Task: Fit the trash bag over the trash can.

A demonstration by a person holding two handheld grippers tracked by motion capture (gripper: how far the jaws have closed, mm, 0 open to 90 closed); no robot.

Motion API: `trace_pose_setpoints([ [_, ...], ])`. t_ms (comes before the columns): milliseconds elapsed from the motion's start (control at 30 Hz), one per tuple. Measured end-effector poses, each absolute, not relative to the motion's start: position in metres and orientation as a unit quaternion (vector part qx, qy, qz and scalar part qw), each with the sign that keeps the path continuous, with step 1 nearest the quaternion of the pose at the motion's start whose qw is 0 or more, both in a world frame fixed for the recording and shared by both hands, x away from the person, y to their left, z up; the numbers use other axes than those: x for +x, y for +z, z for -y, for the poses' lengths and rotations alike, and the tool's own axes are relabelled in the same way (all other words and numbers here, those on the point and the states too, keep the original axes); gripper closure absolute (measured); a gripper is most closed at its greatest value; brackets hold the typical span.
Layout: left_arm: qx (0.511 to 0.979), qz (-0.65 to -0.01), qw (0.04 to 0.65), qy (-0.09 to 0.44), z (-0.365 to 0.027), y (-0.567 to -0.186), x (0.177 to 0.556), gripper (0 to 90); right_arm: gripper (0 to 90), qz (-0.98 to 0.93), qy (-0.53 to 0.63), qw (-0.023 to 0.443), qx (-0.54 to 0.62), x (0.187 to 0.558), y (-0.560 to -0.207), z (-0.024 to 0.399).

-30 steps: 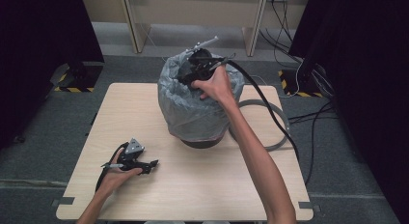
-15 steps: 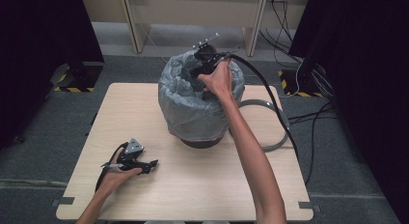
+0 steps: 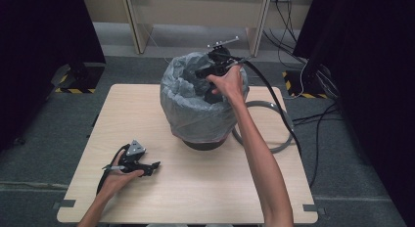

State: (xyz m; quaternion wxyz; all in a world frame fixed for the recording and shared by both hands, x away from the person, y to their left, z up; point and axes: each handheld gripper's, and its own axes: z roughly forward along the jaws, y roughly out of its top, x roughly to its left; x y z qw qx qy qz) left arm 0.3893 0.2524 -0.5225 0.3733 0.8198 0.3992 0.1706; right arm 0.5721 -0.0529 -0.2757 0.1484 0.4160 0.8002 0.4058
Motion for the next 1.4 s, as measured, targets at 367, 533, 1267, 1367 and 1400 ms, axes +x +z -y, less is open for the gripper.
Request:
trace_pose_setpoints([
  [367,0.819,-0.401,0.373,0.171,-0.252,-0.523,0.39,16.4,33.9,-0.858,0.382,0.123,0.321,0.549,-0.286,0.011],
  [533,0.819,-0.401,0.373,0.171,-0.253,-0.522,0.39,16.4,33.8,-0.881,0.344,0.106,0.308,0.551,-0.296,-0.002],
  [1267,0.818,-0.403,0.373,0.172,-0.253,-0.522,0.39,16.4,30.7,-0.803,0.457,0.137,0.358,0.548,-0.246,0.044],
  [1367,0.818,-0.403,0.373,0.172,-0.253,-0.522,0.39,16.4,30.6,-0.791,0.474,0.139,0.361,0.545,-0.235,0.056],
  [1400,0.818,-0.403,0.373,0.172,-0.253,-0.522,0.39,16.4,30.5,-0.782,0.484,0.148,0.364,0.544,-0.229,0.067],
])
